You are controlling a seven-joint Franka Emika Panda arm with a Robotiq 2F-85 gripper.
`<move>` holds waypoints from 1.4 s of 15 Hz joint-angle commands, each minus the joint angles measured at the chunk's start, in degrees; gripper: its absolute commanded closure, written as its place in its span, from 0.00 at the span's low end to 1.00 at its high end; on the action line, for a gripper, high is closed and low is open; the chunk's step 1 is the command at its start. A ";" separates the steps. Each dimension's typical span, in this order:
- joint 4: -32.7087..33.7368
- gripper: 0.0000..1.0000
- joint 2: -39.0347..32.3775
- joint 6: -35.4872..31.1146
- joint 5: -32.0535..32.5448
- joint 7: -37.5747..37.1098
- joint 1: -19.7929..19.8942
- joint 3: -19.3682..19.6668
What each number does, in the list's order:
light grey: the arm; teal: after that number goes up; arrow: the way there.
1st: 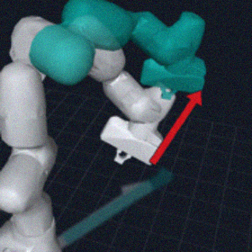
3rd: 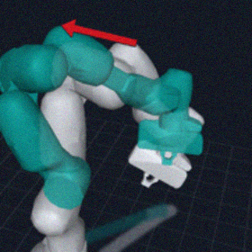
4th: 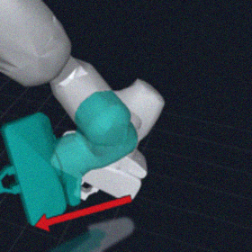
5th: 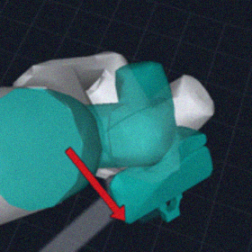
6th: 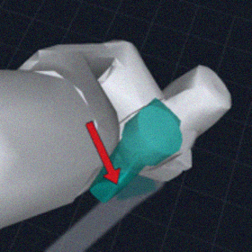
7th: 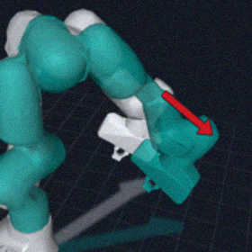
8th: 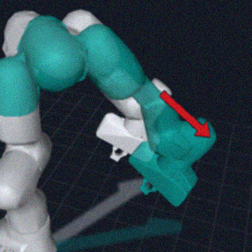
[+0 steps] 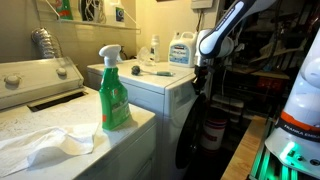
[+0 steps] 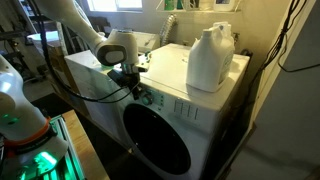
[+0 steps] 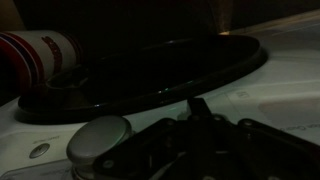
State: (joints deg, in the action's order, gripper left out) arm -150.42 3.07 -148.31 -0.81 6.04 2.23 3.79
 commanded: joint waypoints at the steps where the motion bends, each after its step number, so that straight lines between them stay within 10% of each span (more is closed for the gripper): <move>1: -0.97 1.00 -0.56 -5.97 -0.57 0.47 0.01 -0.33; 10: -7.01 1.00 0.23 -20.80 -10.00 7.37 -1.95 -0.08; 16: -4.20 1.00 5.26 6.57 9.63 -7.22 2.64 -0.42; 21: -1.22 1.00 15.57 24.86 8.26 -3.70 2.34 0.11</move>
State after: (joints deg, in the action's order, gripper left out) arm -151.46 11.28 -131.16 6.89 1.06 3.97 3.71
